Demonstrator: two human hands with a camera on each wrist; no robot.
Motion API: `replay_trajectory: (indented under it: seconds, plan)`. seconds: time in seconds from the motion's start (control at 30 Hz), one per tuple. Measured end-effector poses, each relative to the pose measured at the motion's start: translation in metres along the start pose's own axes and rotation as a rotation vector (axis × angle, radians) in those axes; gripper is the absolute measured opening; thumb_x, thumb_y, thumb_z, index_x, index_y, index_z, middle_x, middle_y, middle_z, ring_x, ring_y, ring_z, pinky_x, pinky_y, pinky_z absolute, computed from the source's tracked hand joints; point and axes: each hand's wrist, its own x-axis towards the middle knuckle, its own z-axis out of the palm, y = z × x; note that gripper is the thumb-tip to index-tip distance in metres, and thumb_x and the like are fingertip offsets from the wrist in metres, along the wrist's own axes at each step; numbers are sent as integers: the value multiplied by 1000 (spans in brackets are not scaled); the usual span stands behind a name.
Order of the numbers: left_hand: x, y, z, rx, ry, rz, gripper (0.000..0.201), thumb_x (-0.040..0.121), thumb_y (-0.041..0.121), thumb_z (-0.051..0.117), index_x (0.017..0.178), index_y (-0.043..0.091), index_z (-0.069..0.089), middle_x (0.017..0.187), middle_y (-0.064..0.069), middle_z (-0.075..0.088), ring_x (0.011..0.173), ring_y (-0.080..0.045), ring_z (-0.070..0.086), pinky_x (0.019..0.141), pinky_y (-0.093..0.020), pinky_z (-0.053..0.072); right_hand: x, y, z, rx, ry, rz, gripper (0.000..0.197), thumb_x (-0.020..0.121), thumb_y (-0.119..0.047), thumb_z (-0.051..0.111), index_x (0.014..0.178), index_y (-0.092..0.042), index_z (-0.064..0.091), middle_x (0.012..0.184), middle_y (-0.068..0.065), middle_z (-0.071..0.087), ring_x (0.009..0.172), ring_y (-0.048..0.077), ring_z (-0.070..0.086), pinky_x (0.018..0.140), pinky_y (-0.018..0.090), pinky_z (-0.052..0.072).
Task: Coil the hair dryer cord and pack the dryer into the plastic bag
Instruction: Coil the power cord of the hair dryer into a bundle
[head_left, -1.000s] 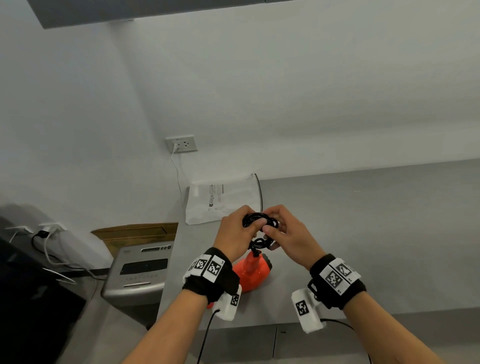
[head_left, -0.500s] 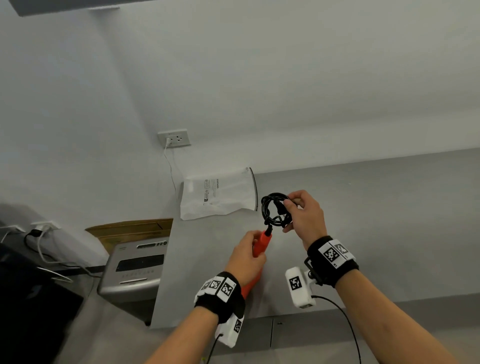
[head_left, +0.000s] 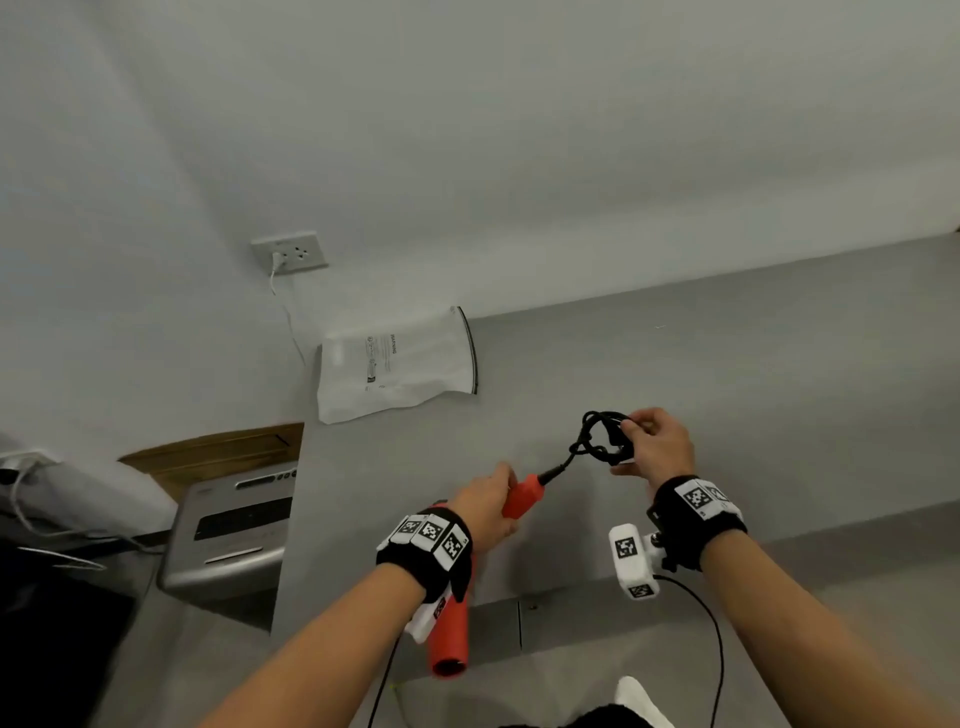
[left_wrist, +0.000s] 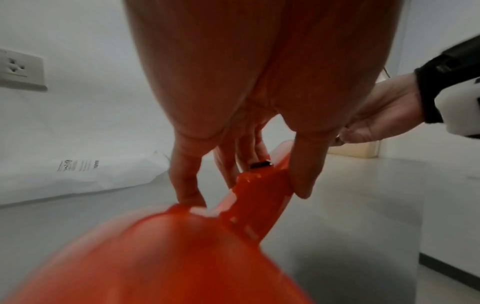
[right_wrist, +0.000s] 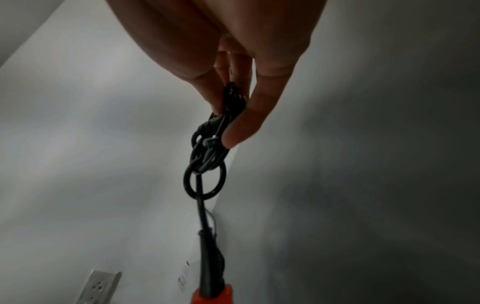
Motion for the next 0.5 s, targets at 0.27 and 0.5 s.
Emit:
replay_trajectory:
  seconds: [0.27, 0.5]
  plan:
    - [11, -18, 7, 187, 250, -24, 54, 87, 16, 64, 138, 23, 45, 137, -2, 50, 128, -27, 51, 109, -46, 35, 25, 29, -12, 101, 72, 73, 16, 98, -4, 57, 87, -15, 57, 115, 25, 62, 92, 45, 68, 52, 45, 62]
    - [5, -46, 18, -257, 351, -273, 72, 86, 15, 64, 150, 32, 36, 147, -23, 27, 122, -43, 54, 107, -41, 45, 51, 69, -19, 74, 70, 262, 17, 92, 7, 59, 99, -7, 52, 115, 20, 59, 101, 43, 65, 84, 60, 58]
